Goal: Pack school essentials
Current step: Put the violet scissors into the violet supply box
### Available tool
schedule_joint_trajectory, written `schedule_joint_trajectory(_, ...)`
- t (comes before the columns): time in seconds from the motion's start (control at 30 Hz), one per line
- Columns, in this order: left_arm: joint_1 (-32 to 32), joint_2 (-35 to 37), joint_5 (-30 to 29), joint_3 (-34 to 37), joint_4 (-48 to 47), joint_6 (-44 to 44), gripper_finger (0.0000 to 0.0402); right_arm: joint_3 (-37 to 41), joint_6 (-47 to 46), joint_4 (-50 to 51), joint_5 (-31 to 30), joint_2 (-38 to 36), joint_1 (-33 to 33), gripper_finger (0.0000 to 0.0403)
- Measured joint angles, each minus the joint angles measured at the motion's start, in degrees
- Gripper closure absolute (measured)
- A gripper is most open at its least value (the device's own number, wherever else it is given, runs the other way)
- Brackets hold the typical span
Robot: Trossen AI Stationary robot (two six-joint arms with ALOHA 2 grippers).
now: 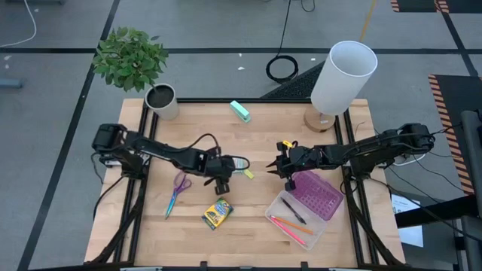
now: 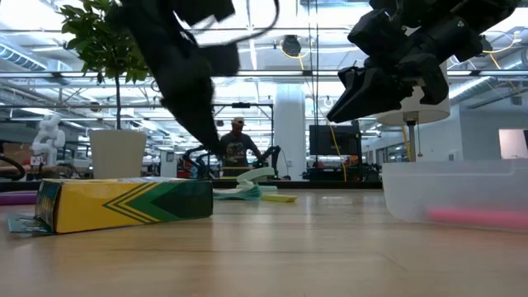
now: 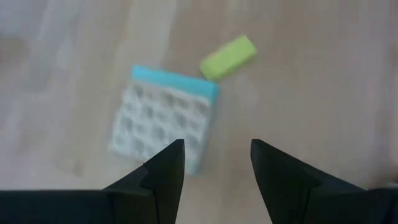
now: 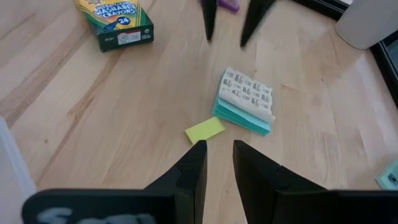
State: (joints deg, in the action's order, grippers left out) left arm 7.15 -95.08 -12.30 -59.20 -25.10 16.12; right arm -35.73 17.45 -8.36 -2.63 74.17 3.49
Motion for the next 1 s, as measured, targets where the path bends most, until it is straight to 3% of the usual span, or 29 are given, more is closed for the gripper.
schedule_joint_trajectory(0.17,4.46,4.72,-0.69,0.0,-7.95,13.9,0.0213,0.0,1.54,-0.24,-0.02,0.02,0.0,0.0332)
schedule_joint_trajectory(0.3,9.43,4.79,-6.77,0.03,-10.56,19.57,0.0213,0.0,4.08,-0.76,-0.02,0.02,0.0,0.0332)
schedule_joint_trajectory(0.37,11.46,4.26,-9.64,0.02,-10.29,21.32,0.0213,0.0,4.57,-0.85,-0.02,0.02,0.0,0.0332)
schedule_joint_trajectory(0.53,17.67,2.71,-9.38,0.07,-10.3,30.92,0.0213,0.0,4.44,-0.87,-0.02,0.02,0.0,0.0332)
schedule_joint_trajectory(0.73,23.82,2.77,-15.91,-0.02,-10.38,39.42,0.0213,0.0,4.7,-1.3,-0.02,0.02,0.0,0.0332)
schedule_joint_trajectory(0.9,27.1,2.77,-13.66,-0.02,-13.86,49.3,0.0213,0.0,4.42,-1.12,0.62,0.02,0.0,0.0332)
schedule_joint_trajectory(1.0,28.46,2.79,-11.64,-0.02,-20.21,60.47,0.0213,0.0,4.46,-0.83,1.49,0.02,0.0,0.0332)
